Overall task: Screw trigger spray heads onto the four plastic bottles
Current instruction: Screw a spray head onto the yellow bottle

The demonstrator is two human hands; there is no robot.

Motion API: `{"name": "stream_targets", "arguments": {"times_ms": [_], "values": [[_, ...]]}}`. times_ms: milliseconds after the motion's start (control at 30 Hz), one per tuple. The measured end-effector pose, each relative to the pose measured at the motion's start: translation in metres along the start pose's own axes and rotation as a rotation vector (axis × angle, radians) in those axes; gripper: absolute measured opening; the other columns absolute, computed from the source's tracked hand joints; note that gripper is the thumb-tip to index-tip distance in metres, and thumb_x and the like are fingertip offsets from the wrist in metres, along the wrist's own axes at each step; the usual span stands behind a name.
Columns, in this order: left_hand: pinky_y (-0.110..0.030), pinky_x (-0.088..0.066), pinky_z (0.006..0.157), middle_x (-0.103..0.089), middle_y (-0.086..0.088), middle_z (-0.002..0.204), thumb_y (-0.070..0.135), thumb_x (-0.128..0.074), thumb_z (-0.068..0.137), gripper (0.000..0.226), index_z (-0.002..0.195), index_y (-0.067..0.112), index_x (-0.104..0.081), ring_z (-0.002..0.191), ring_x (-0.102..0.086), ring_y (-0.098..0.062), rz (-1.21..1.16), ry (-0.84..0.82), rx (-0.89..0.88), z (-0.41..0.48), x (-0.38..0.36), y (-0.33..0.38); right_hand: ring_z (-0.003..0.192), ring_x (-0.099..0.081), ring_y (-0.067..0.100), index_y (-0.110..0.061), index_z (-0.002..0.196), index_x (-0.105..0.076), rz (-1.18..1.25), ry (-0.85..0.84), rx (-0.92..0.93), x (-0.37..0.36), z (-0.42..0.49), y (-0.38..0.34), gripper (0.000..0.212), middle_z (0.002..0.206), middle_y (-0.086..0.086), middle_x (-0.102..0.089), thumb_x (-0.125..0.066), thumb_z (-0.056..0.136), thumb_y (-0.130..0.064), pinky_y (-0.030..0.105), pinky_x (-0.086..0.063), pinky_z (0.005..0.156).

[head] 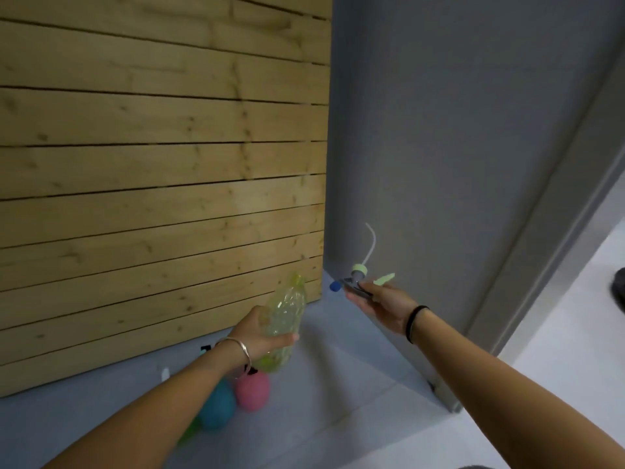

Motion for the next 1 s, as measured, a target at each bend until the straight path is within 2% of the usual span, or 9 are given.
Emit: {"name": "stream_targets", "arguments": {"times_ms": [200,300,367,467,533,633,800,867,1000], "values": [[-0.013,-0.042,0.059,-0.062,0.005,0.102,0.036,-0.088,0.056,0.065,0.106,0.027,-0.047,0.078,-0.055,0.002,-0.015,0.027,0.021,-0.031,0.015,-0.024,0.062,-0.062,0.008,-0.003,0.101,-0.059,-0.249,0.150,0.046,-0.020,-0.038,0.014,0.023,0.079,0.006,-0.066,-0.070,0.081,-0.009,0.012,-0.045,0.041],[-0.021,-0.046,0.069,-0.061,0.003,0.108,0.038,-0.088,0.055,0.072,0.114,0.024,-0.048,0.087,-0.059,-0.011,-0.015,0.073,0.038,-0.036,0.026,-0.026,0.059,-0.055,0.011,-0.008,0.092,-0.059,-0.509,0.261,0.018,-0.019,-0.049,0.019,0.027,0.070,0.004,-0.060,-0.078,0.074,-0.015,0.019,-0.043,0.047],[-0.026,-0.047,0.063,-0.059,0.003,0.109,0.044,-0.087,0.053,0.080,0.119,0.023,-0.047,0.091,-0.059,-0.018,-0.029,0.106,0.056,-0.039,0.032,-0.027,0.055,-0.044,0.012,-0.011,0.085,-0.056,-0.568,0.277,0.008,-0.021,-0.054,0.018,0.030,0.066,0.002,-0.050,-0.081,0.070,-0.021,0.021,-0.035,0.048],[-0.030,-0.053,0.064,-0.055,0.005,0.110,0.050,-0.085,0.048,0.087,0.122,0.025,-0.045,0.095,-0.057,-0.019,0.017,0.072,0.076,-0.042,0.037,-0.032,0.054,-0.034,0.011,-0.013,0.089,-0.056,-0.523,0.271,0.030,-0.024,-0.060,0.016,0.035,0.064,-0.003,-0.041,-0.080,0.071,-0.031,0.021,-0.029,0.048],[-0.038,-0.054,0.084,-0.056,0.004,0.113,0.049,-0.086,0.047,0.090,0.123,0.024,-0.045,0.101,-0.056,-0.020,0.043,0.061,0.069,-0.042,0.038,-0.035,0.064,-0.046,0.012,-0.012,0.098,-0.060,-0.489,0.289,0.083,-0.023,-0.060,0.017,0.041,0.073,-0.002,-0.051,-0.080,0.070,-0.035,0.022,-0.038,0.053],[-0.038,-0.053,0.090,-0.056,0.004,0.114,0.048,-0.086,0.048,0.091,0.125,0.022,-0.045,0.103,-0.056,-0.019,0.056,0.064,0.066,-0.041,0.039,-0.038,0.089,-0.061,0.018,-0.012,0.101,-0.059,-0.269,0.246,0.135,-0.023,-0.058,0.017,0.027,0.102,0.006,-0.062,-0.069,0.082,-0.029,0.026,-0.052,0.071],[-0.036,-0.050,0.093,-0.055,0.003,0.118,0.043,-0.085,0.051,0.091,0.129,0.021,-0.043,0.106,-0.054,-0.019,0.079,0.041,0.069,-0.039,0.037,-0.042,0.078,-0.066,0.028,-0.016,0.107,-0.046,0.035,0.173,0.173,-0.030,-0.055,0.012,0.009,0.083,0.009,-0.067,-0.042,0.099,-0.016,0.032,-0.059,0.058],[-0.037,-0.050,0.093,-0.055,0.002,0.118,0.042,-0.085,0.051,0.090,0.128,0.021,-0.043,0.106,-0.054,-0.020,0.079,0.042,0.062,-0.038,0.036,-0.042,0.066,-0.063,0.020,-0.012,0.105,-0.049,0.020,0.162,0.188,-0.029,-0.057,0.012,0.012,0.070,0.006,-0.071,-0.052,0.095,-0.018,0.025,-0.058,0.052],[-0.036,-0.051,0.091,-0.056,0.003,0.114,0.041,-0.085,0.050,0.087,0.124,0.022,-0.045,0.103,-0.055,-0.019,0.075,0.042,0.058,-0.036,0.036,-0.044,0.065,-0.058,0.012,-0.009,0.113,-0.052,-0.084,0.192,0.226,-0.024,-0.056,0.014,0.039,0.083,0.005,-0.063,-0.072,0.080,-0.017,0.015,-0.054,0.052]]}}
Point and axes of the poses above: each hand's wrist, its own z-axis towards the middle knuckle, its own x-axis out of the back of the hand, y = z × x, the point moved 1 cm from there along z, towards the middle knuckle
